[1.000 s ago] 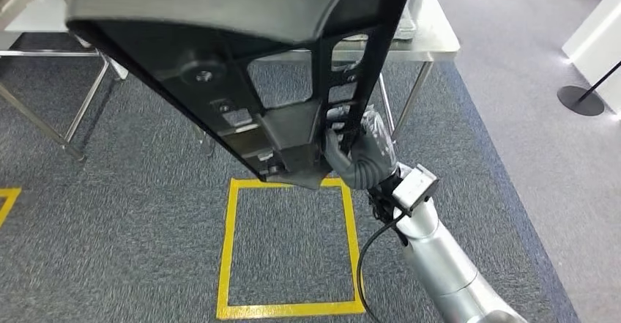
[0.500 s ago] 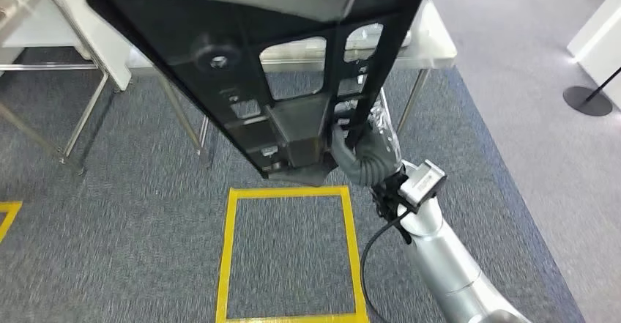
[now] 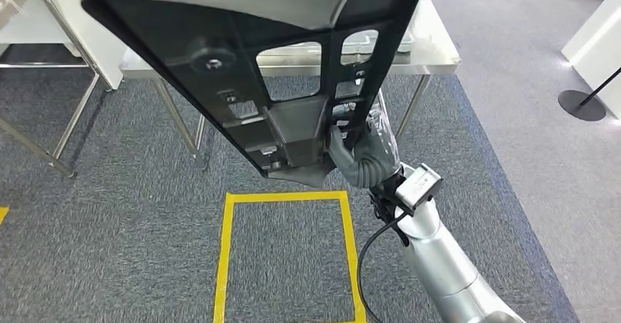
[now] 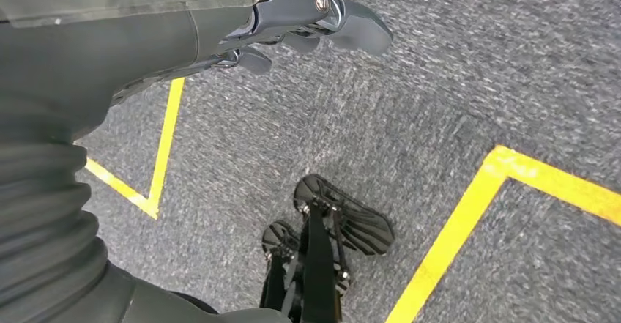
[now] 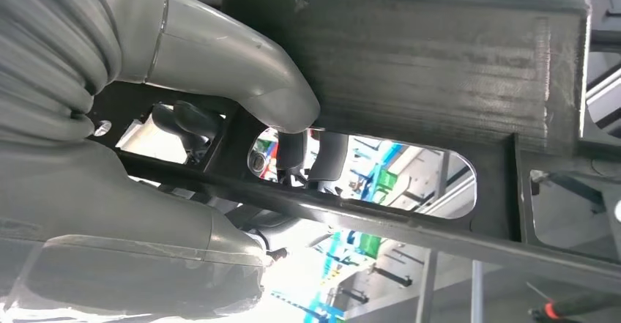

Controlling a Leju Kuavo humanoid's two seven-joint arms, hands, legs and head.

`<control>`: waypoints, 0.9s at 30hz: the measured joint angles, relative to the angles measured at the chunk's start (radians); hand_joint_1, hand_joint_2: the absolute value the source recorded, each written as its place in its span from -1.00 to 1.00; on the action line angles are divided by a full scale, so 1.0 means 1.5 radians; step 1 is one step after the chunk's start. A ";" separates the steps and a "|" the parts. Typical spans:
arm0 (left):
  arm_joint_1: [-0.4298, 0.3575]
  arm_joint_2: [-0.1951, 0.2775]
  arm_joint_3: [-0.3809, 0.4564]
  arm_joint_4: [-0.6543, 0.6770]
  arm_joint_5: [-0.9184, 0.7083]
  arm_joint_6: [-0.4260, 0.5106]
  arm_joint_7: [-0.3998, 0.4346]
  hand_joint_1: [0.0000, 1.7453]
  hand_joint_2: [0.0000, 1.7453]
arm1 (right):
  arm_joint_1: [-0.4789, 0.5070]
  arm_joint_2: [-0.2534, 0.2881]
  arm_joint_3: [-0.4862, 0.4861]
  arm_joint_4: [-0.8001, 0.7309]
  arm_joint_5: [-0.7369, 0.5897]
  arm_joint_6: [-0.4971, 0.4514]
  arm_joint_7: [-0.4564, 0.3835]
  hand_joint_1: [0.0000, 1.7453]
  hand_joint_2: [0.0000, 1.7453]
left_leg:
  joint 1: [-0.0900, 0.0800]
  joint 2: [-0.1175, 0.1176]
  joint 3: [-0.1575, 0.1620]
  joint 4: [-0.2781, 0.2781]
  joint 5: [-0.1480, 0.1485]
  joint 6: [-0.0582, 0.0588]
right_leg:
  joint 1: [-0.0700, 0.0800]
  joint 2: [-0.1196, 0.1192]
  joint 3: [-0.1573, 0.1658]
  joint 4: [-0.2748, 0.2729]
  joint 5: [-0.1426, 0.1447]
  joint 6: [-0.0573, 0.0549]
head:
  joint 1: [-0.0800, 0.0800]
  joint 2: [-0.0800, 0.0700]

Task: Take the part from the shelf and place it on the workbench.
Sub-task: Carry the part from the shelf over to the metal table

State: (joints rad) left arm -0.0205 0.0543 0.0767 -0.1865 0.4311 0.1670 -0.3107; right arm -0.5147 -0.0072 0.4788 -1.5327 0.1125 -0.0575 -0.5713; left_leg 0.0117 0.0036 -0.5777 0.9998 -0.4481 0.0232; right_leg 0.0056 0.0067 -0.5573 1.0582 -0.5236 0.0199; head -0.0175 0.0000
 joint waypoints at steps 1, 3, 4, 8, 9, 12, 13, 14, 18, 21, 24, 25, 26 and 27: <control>0.000 0.000 0.000 0.000 0.000 0.000 0.000 -1.00 1.00 | 0.000 0.000 -0.001 -0.001 0.000 -0.001 0.000 1.00 1.00 | 0.000 0.000 0.003 -0.001 -0.002 0.003 | -0.002 0.000 -0.023 0.042 -0.016 0.003 | 0.001 0.000; -0.001 0.000 0.000 0.000 0.000 0.000 0.000 -1.00 1.00 | 0.001 0.000 -0.001 0.000 0.001 -0.001 0.001 1.00 1.00 | 0.000 0.000 0.009 -0.001 -0.009 0.005 | -0.006 0.000 -0.081 0.132 -0.042 0.007 | 0.001 0.000; -0.001 0.000 0.000 0.000 0.000 0.000 0.000 -1.00 1.00 | 0.003 0.000 -0.001 0.000 0.002 -0.001 0.001 1.00 1.00 | -0.001 -0.001 0.013 -0.001 -0.013 0.005 | -0.007 -0.001 -0.101 0.155 -0.040 0.008 | 0.001 0.000; 0.001 -0.001 0.000 0.000 0.000 0.000 0.000 -1.00 1.00 | 0.003 0.000 -0.001 0.000 0.009 -0.003 0.002 1.00 1.00 | -0.002 -0.003 0.036 -0.001 -0.032 -0.001 | -0.006 -0.002 -0.067 0.021 0.064 0.001 | 0.001 0.000; 0.000 -0.001 0.000 0.000 0.000 0.000 0.000 -1.00 1.00 | 0.002 0.000 -0.001 0.000 0.010 -0.004 0.002 1.00 1.00 | -0.002 -0.004 0.039 -0.001 -0.037 -0.005 | -0.004 -0.003 -0.054 -0.014 0.079 -0.003 | 0.001 0.000; -0.002 -0.002 0.001 0.000 0.000 0.000 -0.001 -1.00 1.00 | 0.002 0.000 -0.001 0.000 0.013 -0.009 0.005 1.00 1.00 | -0.002 -0.003 0.043 -0.006 -0.045 -0.016 | -0.001 -0.002 -0.045 -0.038 0.076 -0.012 | -0.001 0.000; -0.002 -0.002 0.001 0.000 0.000 0.000 -0.001 -1.00 1.00 | 0.002 0.000 -0.001 0.000 0.015 -0.011 0.006 1.00 1.00 | -0.002 -0.003 0.046 -0.007 -0.048 -0.019 | -0.002 -0.001 -0.041 -0.042 0.074 -0.015 | -0.001 0.000; -0.003 -0.002 0.001 0.000 0.000 0.000 0.000 -1.00 1.00 | 0.002 0.001 -0.001 -0.001 0.017 -0.013 0.007 1.00 1.00 | -0.002 -0.003 0.045 0.002 -0.054 -0.022 | -0.004 -0.001 -0.035 -0.046 0.073 -0.018 | -0.001 0.000; -0.002 -0.002 0.002 0.000 0.000 0.001 0.000 -1.00 1.00 | 0.004 0.003 0.000 -0.001 0.024 -0.013 0.012 1.00 1.00 | 0.000 -0.003 -0.041 0.155 -0.109 -0.030 | -0.006 -0.001 -0.012 -0.053 0.059 -0.027 | -0.002 0.000; 0.001 -0.002 0.002 0.000 -0.001 0.001 0.000 -1.00 1.00 | 0.009 0.003 0.001 -0.001 0.026 -0.005 0.029 1.00 1.00 | 0.001 -0.003 -0.075 0.165 -0.068 -0.031 | -0.006 0.000 0.008 -0.053 0.043 -0.026 | -0.002 0.000; 0.002 -0.001 0.004 0.000 -0.001 0.001 0.002 -1.00 1.00 | 0.010 0.004 0.001 -0.001 0.030 -0.002 0.041 1.00 1.00 | -0.001 -0.003 -0.033 0.038 0.013 -0.025 | -0.004 0.002 0.028 -0.051 0.024 -0.019 | -0.002 0.000; 0.002 -0.001 0.004 0.000 -0.002 0.001 0.002 -1.00 1.00 | 0.010 0.004 0.001 -0.001 0.032 -0.002 0.043 1.00 1.00 | -0.002 -0.004 -0.025 0.016 0.020 -0.021 | -0.003 0.003 0.031 -0.050 0.020 -0.016 | -0.002 0.000; 0.001 -0.001 0.004 0.000 -0.002 0.002 0.002 -1.00 1.00 | 0.010 0.004 0.001 -0.001 0.032 -0.003 0.046 1.00 1.00 | -0.003 -0.004 -0.022 0.010 0.017 -0.017 | -0.002 0.003 0.032 -0.051 0.017 -0.012 | -0.002 0.000; 0.000 -0.001 0.004 0.000 -0.002 0.003 0.002 -1.00 1.00 | 0.010 0.005 0.001 -0.002 0.032 -0.004 0.048 1.00 1.00 | -0.004 -0.005 -0.021 0.007 0.014 -0.013 | -0.002 0.004 0.032 -0.051 0.015 -0.008 | -0.001 0.000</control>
State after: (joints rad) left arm -0.0207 0.0525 0.0825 -0.1862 0.4282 0.1708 -0.3071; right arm -0.4993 -0.0001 0.4796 -1.5350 0.1609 -0.0631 -0.4993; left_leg 0.0059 -0.0032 -0.6096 1.0109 -0.4268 0.0036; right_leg 0.0023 0.0121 -0.5090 0.9814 -0.5019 0.0074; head -0.0194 -0.0001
